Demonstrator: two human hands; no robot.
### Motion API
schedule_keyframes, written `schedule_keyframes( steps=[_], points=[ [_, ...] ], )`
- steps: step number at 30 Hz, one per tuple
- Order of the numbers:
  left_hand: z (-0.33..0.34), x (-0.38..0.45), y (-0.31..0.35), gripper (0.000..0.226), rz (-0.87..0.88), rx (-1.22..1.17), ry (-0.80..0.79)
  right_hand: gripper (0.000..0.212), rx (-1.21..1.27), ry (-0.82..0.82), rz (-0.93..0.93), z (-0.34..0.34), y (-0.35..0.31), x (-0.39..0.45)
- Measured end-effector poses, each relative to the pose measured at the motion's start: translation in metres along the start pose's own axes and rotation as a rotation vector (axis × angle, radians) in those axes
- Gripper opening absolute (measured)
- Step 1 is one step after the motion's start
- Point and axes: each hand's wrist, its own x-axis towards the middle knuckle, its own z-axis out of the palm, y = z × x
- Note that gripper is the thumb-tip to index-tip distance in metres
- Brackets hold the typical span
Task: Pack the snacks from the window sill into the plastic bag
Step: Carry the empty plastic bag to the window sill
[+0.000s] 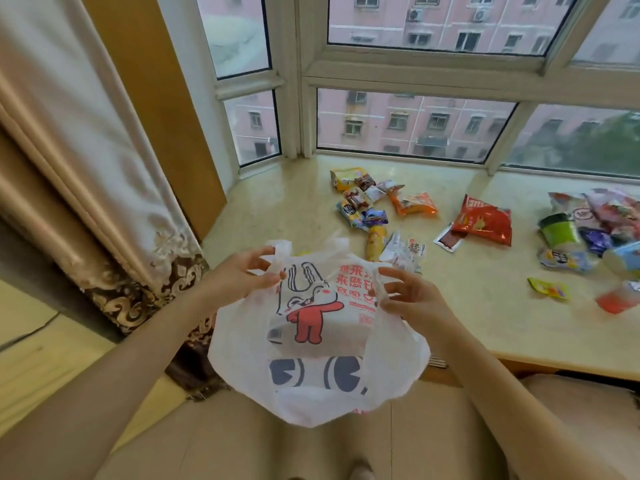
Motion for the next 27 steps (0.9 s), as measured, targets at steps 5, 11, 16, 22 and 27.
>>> schedule_keyframes(
  steps=[5, 11, 16, 22, 27],
  points=[
    [-0.036, 0.061, 0.013, 0.058, 0.009, -0.007, 0.079, 0.049, -0.017, -0.070, -0.036, 0.005, -0.038, 0.084],
    [-0.100, 0.158, 0.007, 0.057, 0.018, -0.076, 0.077, 0.045, -0.015, -0.068, -0.073, 0.036, -0.083, 0.194],
    [-0.150, 0.233, 0.006, 0.054, 0.024, -0.080, 0.034, 0.049, 0.040, -0.045, -0.059, 0.061, -0.113, 0.279],
    [-0.204, 0.302, 0.018, 0.046, 0.058, -0.078, 0.035, 0.052, 0.045, -0.027, -0.116, 0.074, -0.149, 0.355],
    [-0.228, 0.334, 0.017, 0.041, 0.049, -0.128, 0.102, 0.053, 0.017, -0.065, -0.150, 0.078, -0.173, 0.402]
  ],
)
